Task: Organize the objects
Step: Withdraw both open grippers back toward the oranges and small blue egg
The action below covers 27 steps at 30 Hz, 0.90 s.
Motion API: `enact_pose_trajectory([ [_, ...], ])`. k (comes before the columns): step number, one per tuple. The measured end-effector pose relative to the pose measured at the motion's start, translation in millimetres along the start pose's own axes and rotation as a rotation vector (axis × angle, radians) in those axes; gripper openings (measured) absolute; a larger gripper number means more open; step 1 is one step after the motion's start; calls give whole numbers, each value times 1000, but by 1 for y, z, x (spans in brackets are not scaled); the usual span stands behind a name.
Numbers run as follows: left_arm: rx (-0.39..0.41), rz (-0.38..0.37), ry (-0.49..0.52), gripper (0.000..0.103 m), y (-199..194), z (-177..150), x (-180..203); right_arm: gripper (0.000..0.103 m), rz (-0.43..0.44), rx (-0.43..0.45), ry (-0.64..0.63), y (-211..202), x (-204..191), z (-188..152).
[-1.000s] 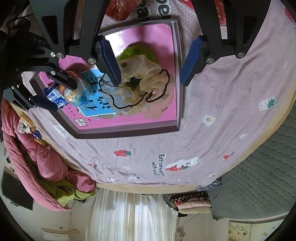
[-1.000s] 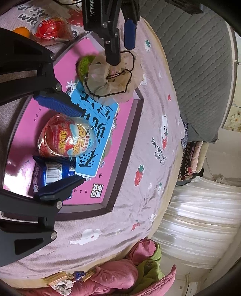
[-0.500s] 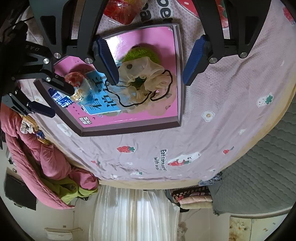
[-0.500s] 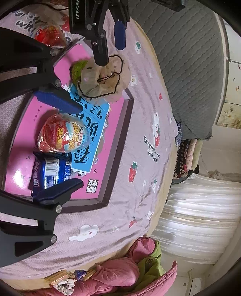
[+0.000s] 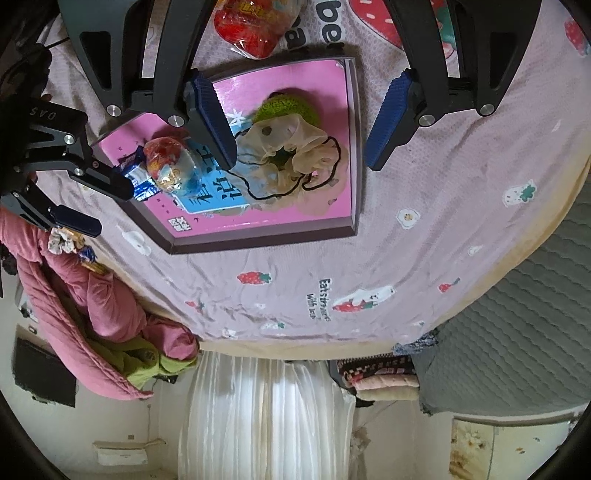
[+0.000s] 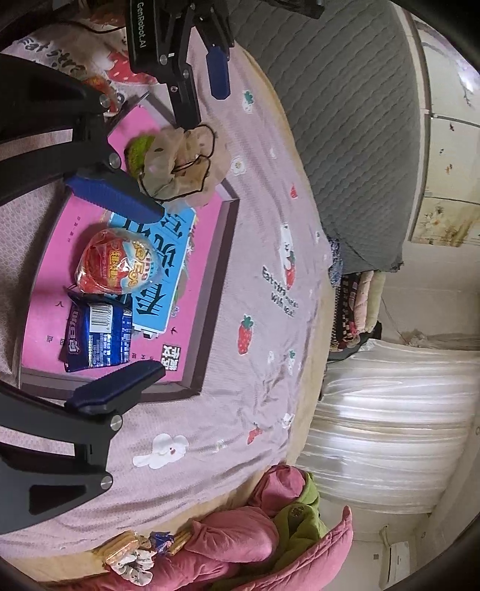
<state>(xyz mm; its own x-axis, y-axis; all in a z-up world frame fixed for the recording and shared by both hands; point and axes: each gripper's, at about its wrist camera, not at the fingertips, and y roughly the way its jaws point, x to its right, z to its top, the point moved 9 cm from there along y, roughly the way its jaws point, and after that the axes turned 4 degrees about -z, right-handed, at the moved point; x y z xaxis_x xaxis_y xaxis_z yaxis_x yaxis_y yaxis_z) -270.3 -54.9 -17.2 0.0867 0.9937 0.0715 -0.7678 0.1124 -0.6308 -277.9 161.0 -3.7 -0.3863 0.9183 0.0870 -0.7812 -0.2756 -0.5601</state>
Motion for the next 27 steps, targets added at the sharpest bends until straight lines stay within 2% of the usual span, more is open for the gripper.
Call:
enact_pose_trajectory([
  [11,66,21,5,74,-25,-1,14,81,18,65,25,-24,2,9],
  [27,95,48,16,74,-47,-16,15,82,23,90,37,-49,1,6],
])
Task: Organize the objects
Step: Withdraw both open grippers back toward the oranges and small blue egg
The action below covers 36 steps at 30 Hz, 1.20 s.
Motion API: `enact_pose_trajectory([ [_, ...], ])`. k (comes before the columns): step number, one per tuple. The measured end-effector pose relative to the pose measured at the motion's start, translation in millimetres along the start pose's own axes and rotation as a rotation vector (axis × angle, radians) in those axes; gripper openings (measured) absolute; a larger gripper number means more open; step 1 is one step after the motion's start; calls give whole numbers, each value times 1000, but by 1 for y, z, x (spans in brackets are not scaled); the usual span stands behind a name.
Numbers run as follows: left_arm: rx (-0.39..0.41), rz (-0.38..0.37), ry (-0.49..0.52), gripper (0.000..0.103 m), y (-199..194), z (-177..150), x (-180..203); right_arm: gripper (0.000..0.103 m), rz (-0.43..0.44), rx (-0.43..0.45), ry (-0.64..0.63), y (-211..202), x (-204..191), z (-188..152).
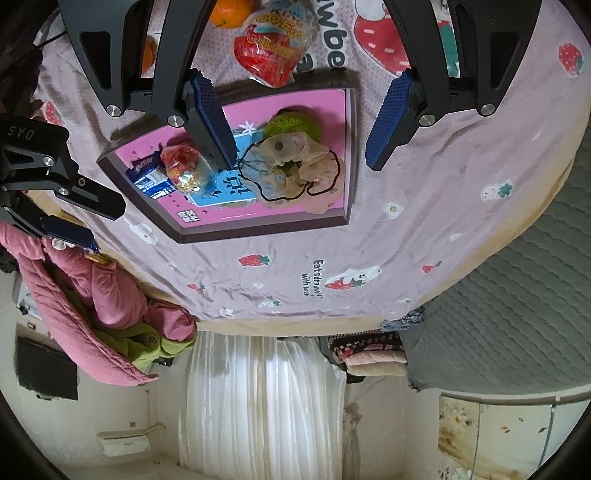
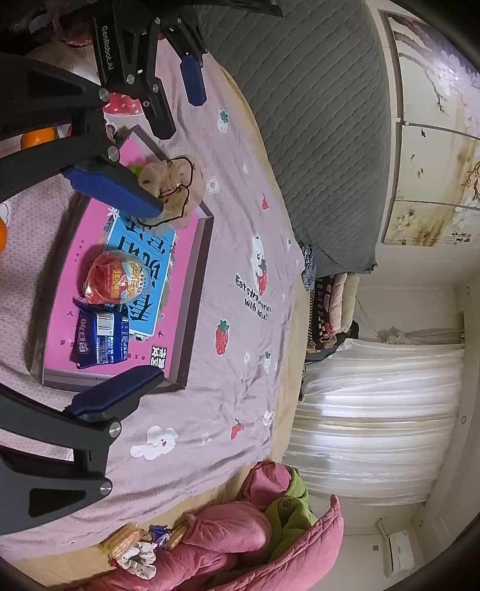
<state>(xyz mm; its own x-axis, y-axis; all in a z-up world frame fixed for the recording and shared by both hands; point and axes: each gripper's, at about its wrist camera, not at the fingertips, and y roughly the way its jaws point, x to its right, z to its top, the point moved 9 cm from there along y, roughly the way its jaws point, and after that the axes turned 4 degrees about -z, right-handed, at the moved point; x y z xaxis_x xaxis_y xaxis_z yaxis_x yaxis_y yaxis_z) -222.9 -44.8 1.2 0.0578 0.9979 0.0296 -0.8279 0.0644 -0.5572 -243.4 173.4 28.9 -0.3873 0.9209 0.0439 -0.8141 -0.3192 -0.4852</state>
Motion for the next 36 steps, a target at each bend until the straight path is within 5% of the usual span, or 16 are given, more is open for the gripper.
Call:
enact_pose_trajectory([
  [36,-32,1,5,74,-34,-38,15,83,13,15,17,-37,-6,-25],
])
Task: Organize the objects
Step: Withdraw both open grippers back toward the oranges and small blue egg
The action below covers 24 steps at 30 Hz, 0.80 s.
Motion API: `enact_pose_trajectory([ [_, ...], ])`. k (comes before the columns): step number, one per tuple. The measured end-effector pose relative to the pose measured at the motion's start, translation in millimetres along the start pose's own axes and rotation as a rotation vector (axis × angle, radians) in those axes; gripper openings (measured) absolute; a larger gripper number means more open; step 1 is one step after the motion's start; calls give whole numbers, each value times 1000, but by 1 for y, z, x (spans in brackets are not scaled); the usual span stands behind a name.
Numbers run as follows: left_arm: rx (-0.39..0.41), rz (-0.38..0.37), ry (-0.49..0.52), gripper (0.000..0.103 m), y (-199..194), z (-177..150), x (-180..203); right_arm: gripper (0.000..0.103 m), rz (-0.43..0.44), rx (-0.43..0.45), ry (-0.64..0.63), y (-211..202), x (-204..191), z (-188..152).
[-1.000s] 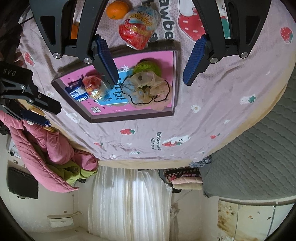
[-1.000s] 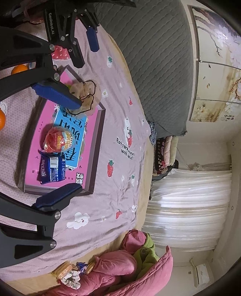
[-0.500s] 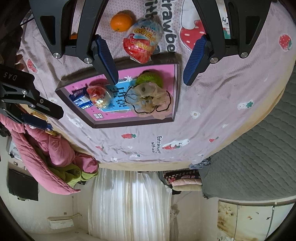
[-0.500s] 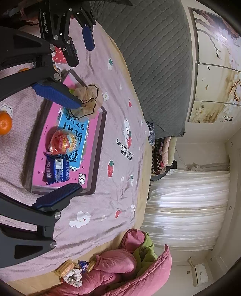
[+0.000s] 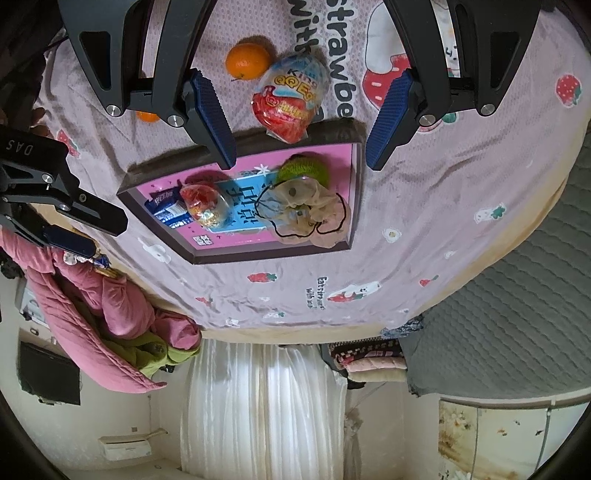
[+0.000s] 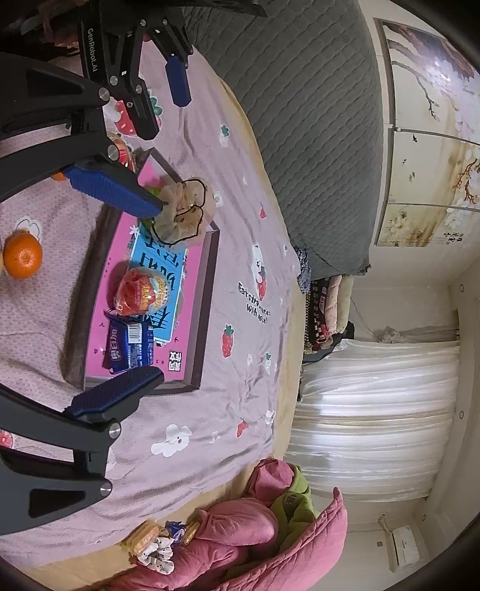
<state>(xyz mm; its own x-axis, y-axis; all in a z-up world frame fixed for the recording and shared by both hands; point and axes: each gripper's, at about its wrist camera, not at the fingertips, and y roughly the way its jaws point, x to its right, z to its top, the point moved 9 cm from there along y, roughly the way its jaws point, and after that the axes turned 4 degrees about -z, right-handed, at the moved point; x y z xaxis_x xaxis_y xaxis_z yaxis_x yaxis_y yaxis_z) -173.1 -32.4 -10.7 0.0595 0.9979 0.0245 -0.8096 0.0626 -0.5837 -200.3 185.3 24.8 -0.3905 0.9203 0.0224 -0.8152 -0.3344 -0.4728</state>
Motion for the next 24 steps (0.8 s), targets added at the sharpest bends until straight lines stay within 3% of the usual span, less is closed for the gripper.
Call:
enact_pose_trajectory([
  [24,-94,-23,15,74,-4,-51,16,85,-7,-34,35,-22,5,-42],
])
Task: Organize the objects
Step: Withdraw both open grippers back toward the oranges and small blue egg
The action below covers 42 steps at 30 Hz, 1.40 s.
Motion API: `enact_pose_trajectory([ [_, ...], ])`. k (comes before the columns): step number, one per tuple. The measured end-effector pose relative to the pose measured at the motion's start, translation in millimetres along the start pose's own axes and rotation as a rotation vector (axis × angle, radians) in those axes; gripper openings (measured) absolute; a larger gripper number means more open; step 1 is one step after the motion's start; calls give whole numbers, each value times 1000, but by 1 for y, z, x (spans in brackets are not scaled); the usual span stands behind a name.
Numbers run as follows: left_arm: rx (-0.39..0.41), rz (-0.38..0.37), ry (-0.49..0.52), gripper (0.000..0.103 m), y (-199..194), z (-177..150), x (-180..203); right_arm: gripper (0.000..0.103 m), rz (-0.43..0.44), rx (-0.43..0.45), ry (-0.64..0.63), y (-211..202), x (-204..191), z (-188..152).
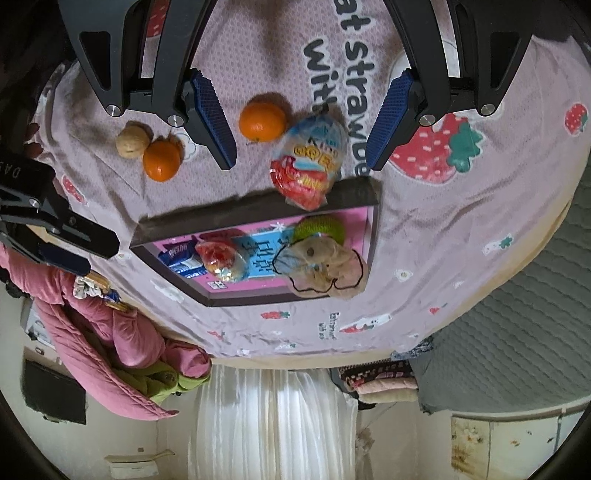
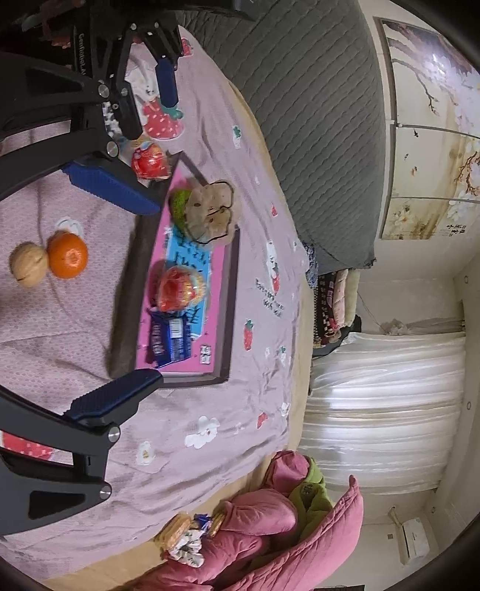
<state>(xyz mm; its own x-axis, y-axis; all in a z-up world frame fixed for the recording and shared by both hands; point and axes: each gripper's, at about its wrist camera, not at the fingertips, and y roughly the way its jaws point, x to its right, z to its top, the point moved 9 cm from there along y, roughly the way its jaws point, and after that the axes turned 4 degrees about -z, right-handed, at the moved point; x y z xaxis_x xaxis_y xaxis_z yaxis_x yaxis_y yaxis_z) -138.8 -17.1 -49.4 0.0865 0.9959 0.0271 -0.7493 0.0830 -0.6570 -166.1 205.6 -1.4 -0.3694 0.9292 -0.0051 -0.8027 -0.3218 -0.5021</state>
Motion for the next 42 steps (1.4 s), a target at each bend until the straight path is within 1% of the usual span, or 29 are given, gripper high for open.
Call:
enact_pose_trajectory([
  [3,-4,6,-5,74,-1,-6,-1,85,-4,-7,5,-2,2,-10],
  [5,-9,5,-14,74,-2,-10,-1,85,-11,6,-1,-6,4,-15],
  [7,-18,3,-21,74,-1,-14,-1,85,-16,-5,-14,-8,3,-21],
  [9,-33,-7,-30,74,1,-19,0,85,-15,3,-20,-10,2,-24],
  [13,-54,-6,-24,74,6,-26,3,85,-7,-4,-20,-11,2,-30],
  [16,-60,-4,-19,74,8,-28,4,85,-5,-12,-19,-10,3,-39],
  [19,-48,2,-24,74,9,-26,2,85,-5,-22,-23,-8,3,-48],
  [24,-53,5,-33,74,13,-26,-1,85,12,-19,-20,-9,2,-49],
  [35,-60,0,-29,74,16,-28,-1,85,20,-94,-65,1,-10,-71],
  [42,-57,6,-27,74,18,-27,-4,85,15,-123,-75,6,-13,-80],
])
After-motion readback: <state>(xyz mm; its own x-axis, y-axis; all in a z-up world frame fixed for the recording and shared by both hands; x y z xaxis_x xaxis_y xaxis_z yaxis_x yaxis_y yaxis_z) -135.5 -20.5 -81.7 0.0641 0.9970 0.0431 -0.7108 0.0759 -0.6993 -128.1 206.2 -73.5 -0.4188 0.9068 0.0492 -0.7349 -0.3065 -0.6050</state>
